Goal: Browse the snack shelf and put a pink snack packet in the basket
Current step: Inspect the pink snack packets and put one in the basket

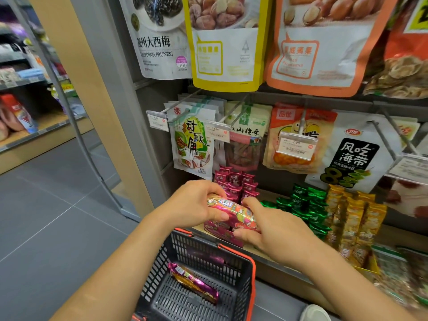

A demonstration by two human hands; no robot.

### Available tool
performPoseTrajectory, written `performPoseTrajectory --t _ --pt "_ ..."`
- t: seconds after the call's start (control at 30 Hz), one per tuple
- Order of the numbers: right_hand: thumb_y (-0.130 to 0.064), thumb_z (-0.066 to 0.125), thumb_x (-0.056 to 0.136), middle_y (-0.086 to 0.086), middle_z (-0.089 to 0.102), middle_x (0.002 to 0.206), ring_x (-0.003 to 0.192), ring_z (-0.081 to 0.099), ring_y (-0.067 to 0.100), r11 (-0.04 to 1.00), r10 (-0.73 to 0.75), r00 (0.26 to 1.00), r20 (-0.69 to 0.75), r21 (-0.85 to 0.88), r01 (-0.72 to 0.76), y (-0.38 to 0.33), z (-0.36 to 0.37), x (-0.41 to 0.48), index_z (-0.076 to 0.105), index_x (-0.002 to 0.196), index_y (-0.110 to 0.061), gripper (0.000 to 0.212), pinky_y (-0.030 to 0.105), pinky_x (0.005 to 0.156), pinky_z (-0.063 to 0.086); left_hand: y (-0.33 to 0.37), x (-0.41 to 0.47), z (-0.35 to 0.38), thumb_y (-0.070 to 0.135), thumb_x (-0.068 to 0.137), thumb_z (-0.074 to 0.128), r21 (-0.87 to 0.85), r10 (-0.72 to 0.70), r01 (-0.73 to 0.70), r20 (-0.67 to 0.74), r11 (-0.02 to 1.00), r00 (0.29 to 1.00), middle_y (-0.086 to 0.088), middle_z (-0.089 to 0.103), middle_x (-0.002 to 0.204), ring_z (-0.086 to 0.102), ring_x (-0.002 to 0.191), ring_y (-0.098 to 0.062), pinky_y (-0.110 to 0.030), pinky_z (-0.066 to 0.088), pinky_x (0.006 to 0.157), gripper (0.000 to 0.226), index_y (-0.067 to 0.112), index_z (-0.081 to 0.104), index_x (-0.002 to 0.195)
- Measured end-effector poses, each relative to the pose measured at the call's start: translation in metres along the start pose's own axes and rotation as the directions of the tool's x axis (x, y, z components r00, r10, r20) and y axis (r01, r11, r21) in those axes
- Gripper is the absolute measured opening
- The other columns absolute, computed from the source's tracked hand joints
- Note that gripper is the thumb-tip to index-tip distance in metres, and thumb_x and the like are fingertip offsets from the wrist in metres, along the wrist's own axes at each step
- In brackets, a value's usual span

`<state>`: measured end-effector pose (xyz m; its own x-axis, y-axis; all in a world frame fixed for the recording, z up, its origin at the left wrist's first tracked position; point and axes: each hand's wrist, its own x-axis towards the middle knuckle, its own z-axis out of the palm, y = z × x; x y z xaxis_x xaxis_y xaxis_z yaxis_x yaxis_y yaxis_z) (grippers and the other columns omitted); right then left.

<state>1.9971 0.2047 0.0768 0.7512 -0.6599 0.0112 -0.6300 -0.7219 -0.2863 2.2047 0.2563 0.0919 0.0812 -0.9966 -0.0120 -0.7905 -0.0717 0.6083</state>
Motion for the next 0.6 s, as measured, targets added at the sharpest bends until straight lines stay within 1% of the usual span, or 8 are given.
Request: performPoseTrajectory --t 0.07,0.17,0.23,0.3,0.37,0.47,0.53,0.6 --pt "-0.070 0.043 0.087 -0.007 0.065 0.103 0.090 0.062 0.019 1.000 -0.002 1.000 -0.027 -0.012 0.002 -0.001 0.003 0.003 0.034 0.125 -0.039 0.050 0.034 0.061 0.042 0.001 -0.001 -0.003 0.025 0.070 0.086 -0.115 0.001 -0.003 -0.017 0.993 1.000 0.010 0.063 0.107 0.062 0.095 -0.005 -0.027 0.053 0.084 0.046 0.027 0.066 0.112" --pt "-0.068 0.045 0.087 -0.010 0.065 0.102 0.087 0.061 0.014 0.992 0.000 1.000 0.014 0.125 -0.002 -0.002 0.002 0.004 0.039 0.122 -0.041 0.044 0.033 0.064 0.047 0.000 -0.004 -0.012 0.013 0.068 0.086 -0.285 -0.005 -0.004 -0.028 0.958 1.000 0.007 0.063 0.111 0.064 0.099 -0.007 -0.023 0.054 0.085 0.058 0.026 0.063 0.119" --pt "-0.066 0.049 0.087 -0.011 0.065 0.102 0.087 0.062 0.012 0.967 -0.001 0.999 0.047 0.253 -0.011 -0.003 -0.001 0.005 0.044 0.118 -0.041 0.040 0.035 0.072 0.052 -0.002 -0.007 -0.018 0.012 0.066 0.087 -0.341 -0.023 0.003 -0.056 0.940 0.998 0.009 0.064 0.109 0.064 0.094 -0.005 -0.021 0.054 0.081 0.055 0.030 0.064 0.112" --pt "-0.063 0.053 0.087 -0.011 0.065 0.100 0.086 0.062 0.009 0.930 -0.003 0.998 0.059 0.368 -0.019 -0.004 -0.002 0.005 0.049 0.116 -0.040 0.037 0.036 0.076 0.053 -0.006 -0.008 -0.025 0.011 0.065 0.087 -0.394 -0.066 0.017 -0.112 0.919 0.991 0.007 0.067 0.105 0.065 0.091 -0.003 -0.019 0.054 0.080 0.050 0.028 0.067 0.107" --pt "-0.059 0.057 0.088 -0.011 0.065 0.099 0.084 0.061 0.006 0.895 -0.020 0.997 0.076 0.446 -0.016 -0.003 -0.003 0.004 0.051 0.113 -0.037 0.034 0.033 0.077 0.053 -0.010 -0.010 -0.030 0.006 0.066 0.085 -0.479 -0.116 0.035 -0.140 0.877 0.983 0.002 0.072 0.103 0.067 0.093 -0.008 -0.021 0.055 0.081 0.045 0.020 0.069 0.105" --pt "-0.050 0.061 0.089 -0.006 0.066 0.099 0.083 0.063 0.008 0.823 -0.053 0.994 0.095 0.568 -0.011 -0.003 -0.006 0.003 0.054 0.111 -0.034 0.028 0.033 0.078 0.054 -0.016 -0.014 -0.036 0.000 0.069 0.079 -0.626 -0.133 0.035 -0.111 0.779 0.985 -0.006 0.075 0.100 0.069 0.097 -0.018 -0.026 0.057 0.080 0.036 0.013 0.070 0.102" --pt "-0.045 0.064 0.089 -0.004 0.066 0.098 0.077 0.063 0.008 0.781 -0.078 0.991 0.107 0.624 -0.006 -0.003 -0.009 0.003 0.055 0.112 -0.033 0.027 0.029 0.069 0.053 -0.019 -0.016 -0.039 0.003 0.068 0.074 -0.712 -0.110 0.002 -0.107 0.703 0.988 -0.011 0.075 0.101 0.069 0.097 -0.022 -0.027 0.058 0.079 0.035 0.010 0.070 0.102" --pt "-0.040 0.065 0.089 -0.004 0.065 0.094 0.064 0.059 0.001 0.737 -0.100 0.986 0.135 0.675 -0.018 -0.003 -0.013 0.002 0.053 0.113 -0.033 0.027 0.018 0.054 0.046 -0.021 -0.018 -0.041 0.006 0.069 0.069 -0.778 -0.084 -0.032 -0.109 0.628 0.991 -0.015 0.074 0.103 0.069 0.097 -0.024 -0.028 0.058 0.079 0.037 0.006 0.069 0.106"
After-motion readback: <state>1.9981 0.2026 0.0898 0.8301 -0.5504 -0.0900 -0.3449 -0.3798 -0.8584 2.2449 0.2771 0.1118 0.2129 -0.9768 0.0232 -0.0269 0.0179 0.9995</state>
